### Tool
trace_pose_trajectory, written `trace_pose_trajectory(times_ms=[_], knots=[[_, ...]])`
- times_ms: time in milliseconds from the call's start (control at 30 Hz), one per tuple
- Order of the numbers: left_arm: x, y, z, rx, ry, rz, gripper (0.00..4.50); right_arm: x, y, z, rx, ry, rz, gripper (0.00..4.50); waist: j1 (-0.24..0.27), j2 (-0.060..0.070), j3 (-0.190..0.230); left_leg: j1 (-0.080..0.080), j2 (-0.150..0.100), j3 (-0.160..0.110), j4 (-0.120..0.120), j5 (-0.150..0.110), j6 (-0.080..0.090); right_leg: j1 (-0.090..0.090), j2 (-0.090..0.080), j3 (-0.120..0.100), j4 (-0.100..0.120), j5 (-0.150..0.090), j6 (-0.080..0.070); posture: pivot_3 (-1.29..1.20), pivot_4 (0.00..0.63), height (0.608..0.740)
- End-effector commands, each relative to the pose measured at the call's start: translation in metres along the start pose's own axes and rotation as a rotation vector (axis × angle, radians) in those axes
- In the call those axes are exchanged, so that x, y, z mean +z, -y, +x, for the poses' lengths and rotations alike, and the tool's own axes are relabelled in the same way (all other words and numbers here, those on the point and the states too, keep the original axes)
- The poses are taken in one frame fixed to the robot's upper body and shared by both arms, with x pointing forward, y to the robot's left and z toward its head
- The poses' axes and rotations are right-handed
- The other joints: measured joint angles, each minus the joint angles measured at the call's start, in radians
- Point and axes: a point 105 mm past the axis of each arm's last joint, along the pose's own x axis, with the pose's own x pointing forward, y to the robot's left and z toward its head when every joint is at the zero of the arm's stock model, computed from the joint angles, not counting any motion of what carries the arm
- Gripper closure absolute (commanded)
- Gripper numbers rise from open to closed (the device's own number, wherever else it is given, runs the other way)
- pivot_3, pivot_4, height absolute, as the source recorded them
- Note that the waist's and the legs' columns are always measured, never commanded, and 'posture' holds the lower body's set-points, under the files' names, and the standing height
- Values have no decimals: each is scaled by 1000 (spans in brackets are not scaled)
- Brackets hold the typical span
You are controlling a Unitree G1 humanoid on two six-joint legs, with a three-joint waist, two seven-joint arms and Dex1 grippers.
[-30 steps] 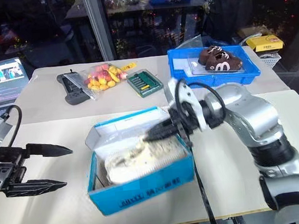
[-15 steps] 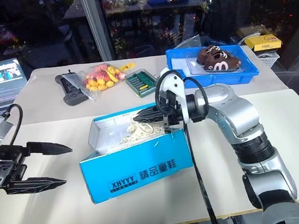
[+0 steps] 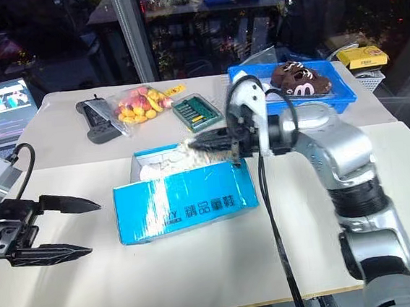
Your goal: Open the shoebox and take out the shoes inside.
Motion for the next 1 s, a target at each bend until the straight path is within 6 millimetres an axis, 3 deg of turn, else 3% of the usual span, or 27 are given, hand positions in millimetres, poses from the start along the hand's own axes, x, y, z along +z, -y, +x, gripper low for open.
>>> trace_pose_trajectory(times_ms=[33,133,467,1000], knots=[[7,-1,-2,6,-13,50,0,15,-42,-13,214,24,28,4451,0,0,0,0,0,0,0,0,0,0,0,0,0,0,0,0,150,740],[8,-2,0,1,-13,54,0,13,-51,-16,250,12,58,4451,-3,0,0,0,0,0,0,0,0,0,0,0,0,0,0,0,150,740],[10,-5,2,-8,-18,59,0,18,-38,-12,172,66,56,4451,-8,0,0,2,0,1,2,0,1,1,0,0,0,-2,5,0,150,740],[11,-4,4,-12,-16,52,0,40,27,-2,-145,180,-104,4451,-8,0,0,1,0,1,2,1,1,0,0,0,1,-1,4,0,150,740]])
